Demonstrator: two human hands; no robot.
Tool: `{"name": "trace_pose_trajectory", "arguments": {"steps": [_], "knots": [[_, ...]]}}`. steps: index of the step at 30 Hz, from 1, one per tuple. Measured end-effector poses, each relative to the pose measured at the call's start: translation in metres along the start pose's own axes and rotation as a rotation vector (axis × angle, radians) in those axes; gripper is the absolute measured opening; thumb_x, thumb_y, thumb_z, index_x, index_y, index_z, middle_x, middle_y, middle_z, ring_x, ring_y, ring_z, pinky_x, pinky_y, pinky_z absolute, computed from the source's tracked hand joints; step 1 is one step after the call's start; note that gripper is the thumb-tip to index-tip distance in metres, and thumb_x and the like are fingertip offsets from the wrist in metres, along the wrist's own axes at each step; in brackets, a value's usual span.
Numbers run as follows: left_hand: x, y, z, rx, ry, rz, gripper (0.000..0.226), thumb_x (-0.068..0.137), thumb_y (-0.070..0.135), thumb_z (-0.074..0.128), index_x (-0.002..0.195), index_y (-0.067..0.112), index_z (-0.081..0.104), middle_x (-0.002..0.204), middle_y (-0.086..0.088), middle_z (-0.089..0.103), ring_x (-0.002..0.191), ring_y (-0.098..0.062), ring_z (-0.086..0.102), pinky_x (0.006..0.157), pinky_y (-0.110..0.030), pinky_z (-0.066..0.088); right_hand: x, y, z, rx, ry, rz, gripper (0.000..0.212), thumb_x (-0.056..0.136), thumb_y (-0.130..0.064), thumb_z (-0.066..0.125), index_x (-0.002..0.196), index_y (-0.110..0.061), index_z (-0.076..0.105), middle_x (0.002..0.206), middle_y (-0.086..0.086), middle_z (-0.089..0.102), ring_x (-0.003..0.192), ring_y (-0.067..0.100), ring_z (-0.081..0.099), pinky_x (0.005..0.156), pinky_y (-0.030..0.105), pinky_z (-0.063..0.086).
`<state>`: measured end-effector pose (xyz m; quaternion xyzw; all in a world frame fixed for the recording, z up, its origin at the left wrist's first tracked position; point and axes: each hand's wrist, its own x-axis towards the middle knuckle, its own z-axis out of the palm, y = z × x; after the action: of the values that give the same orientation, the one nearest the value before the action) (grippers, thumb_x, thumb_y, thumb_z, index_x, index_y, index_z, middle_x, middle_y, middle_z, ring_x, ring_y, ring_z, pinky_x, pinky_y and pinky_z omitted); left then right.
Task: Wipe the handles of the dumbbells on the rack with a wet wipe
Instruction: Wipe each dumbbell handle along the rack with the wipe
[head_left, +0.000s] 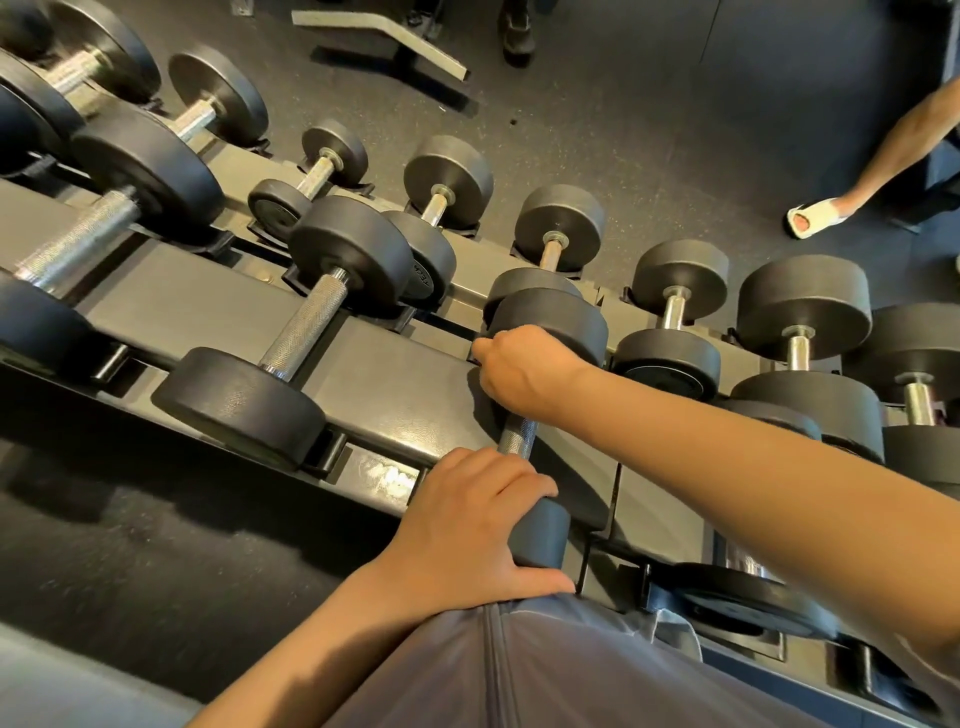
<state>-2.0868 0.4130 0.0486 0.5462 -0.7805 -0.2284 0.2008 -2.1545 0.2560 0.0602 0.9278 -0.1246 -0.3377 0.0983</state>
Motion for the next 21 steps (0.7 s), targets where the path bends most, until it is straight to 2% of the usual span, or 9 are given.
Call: {"name": "trace_pose_trajectory", "arguments": {"steps": [3, 5, 6, 8, 11, 14, 17, 19, 21], "knots": [[0.000, -0.001, 0.002, 0.018, 0.012, 0.006, 0.062, 0.066, 0.076, 0.059, 0.104, 0.027, 0.065, 0.100, 0.011, 0.064, 0.090, -0.006, 0.056, 0.078, -0.022, 0.040, -0.015, -0.009, 0.029, 0.105, 0.222, 0.164, 0.026, 0.082, -0.019, 0.069, 0.107, -0.014, 0.066, 0.111, 0.008, 0.052, 0.086, 0.022, 0.055, 0.056, 0.029, 0.036], [0.001, -0.001, 0.003, -0.001, 0.030, 0.016, 0.061, 0.068, 0.075, 0.060, 0.102, 0.025, 0.067, 0.098, 0.010, 0.064, 0.088, -0.007, 0.056, 0.077, -0.022, 0.040, -0.027, -0.017, 0.050, 0.305, 0.433, 0.317, 0.032, 0.064, -0.018, 0.081, 0.094, -0.014, 0.069, 0.099, 0.006, 0.059, 0.072, 0.020, 0.055, 0.048, 0.025, 0.030], [0.001, -0.001, 0.003, -0.010, 0.036, 0.021, 0.061, 0.069, 0.075, 0.060, 0.102, 0.024, 0.067, 0.097, 0.010, 0.064, 0.087, -0.007, 0.056, 0.076, -0.023, 0.039, -0.031, -0.022, 0.058, 0.450, 0.541, 0.393, 0.035, 0.062, -0.016, 0.082, 0.094, -0.012, 0.068, 0.098, 0.006, 0.060, 0.069, 0.020, 0.056, 0.047, 0.023, 0.029], [0.003, -0.002, 0.003, -0.013, 0.039, 0.026, 0.058, 0.069, 0.073, 0.063, 0.099, 0.024, 0.067, 0.094, 0.010, 0.064, 0.085, -0.007, 0.055, 0.073, -0.022, 0.037, -0.034, -0.032, 0.069, 0.703, 0.695, 0.536, 0.030, 0.072, -0.013, 0.078, 0.099, -0.010, 0.065, 0.102, 0.006, 0.059, 0.074, 0.019, 0.059, 0.052, 0.019, 0.035], [0.003, -0.001, 0.004, -0.005, 0.035, 0.018, 0.057, 0.068, 0.072, 0.064, 0.098, 0.024, 0.068, 0.094, 0.010, 0.064, 0.084, -0.008, 0.055, 0.073, -0.022, 0.036, -0.034, -0.049, 0.072, 1.035, 0.865, 0.743, 0.021, 0.086, -0.010, 0.065, 0.107, -0.009, 0.067, 0.111, 0.004, 0.060, 0.092, 0.013, 0.059, 0.071, 0.016, 0.044], [0.003, 0.000, 0.004, -0.009, 0.041, 0.013, 0.057, 0.066, 0.071, 0.066, 0.098, 0.024, 0.069, 0.095, 0.010, 0.065, 0.085, -0.008, 0.057, 0.075, -0.024, 0.040, -0.034, -0.065, 0.075, 1.341, 0.938, 0.888, 0.021, 0.092, -0.009, 0.057, 0.111, -0.013, 0.065, 0.118, -0.006, 0.055, 0.102, -0.006, 0.047, 0.080, 0.004, 0.038], [0.004, 0.000, 0.004, -0.017, 0.057, 0.015, 0.058, 0.065, 0.070, 0.069, 0.098, 0.022, 0.070, 0.095, 0.009, 0.066, 0.085, -0.009, 0.059, 0.073, -0.028, 0.044, -0.031, -0.073, 0.074, 1.653, 1.032, 0.922, 0.022, 0.092, -0.006, 0.057, 0.109, -0.019, 0.062, 0.115, -0.011, 0.053, 0.106, -0.005, 0.051, 0.091, 0.010, 0.041], [0.004, 0.000, 0.004, -0.020, 0.058, 0.015, 0.059, 0.064, 0.070, 0.071, 0.098, 0.022, 0.070, 0.095, 0.009, 0.066, 0.085, -0.010, 0.060, 0.072, -0.029, 0.045, -0.028, -0.071, 0.067, 1.959, 1.047, 1.038, 0.020, 0.092, -0.010, 0.057, 0.102, -0.026, 0.061, 0.110, -0.008, 0.056, 0.096, -0.001, 0.059, 0.082, 0.016, 0.048], [0.004, 0.000, 0.004, -0.018, 0.059, 0.016, 0.059, 0.064, 0.070, 0.071, 0.098, 0.021, 0.070, 0.094, 0.008, 0.066, 0.085, -0.010, 0.060, 0.073, -0.029, 0.046, -0.024, -0.068, 0.063, 2.166, 1.054, 1.144, 0.015, 0.092, -0.014, 0.059, 0.099, -0.026, 0.062, 0.102, -0.007, 0.059, 0.086, -0.002, 0.061, 0.074, 0.020, 0.051]]}}
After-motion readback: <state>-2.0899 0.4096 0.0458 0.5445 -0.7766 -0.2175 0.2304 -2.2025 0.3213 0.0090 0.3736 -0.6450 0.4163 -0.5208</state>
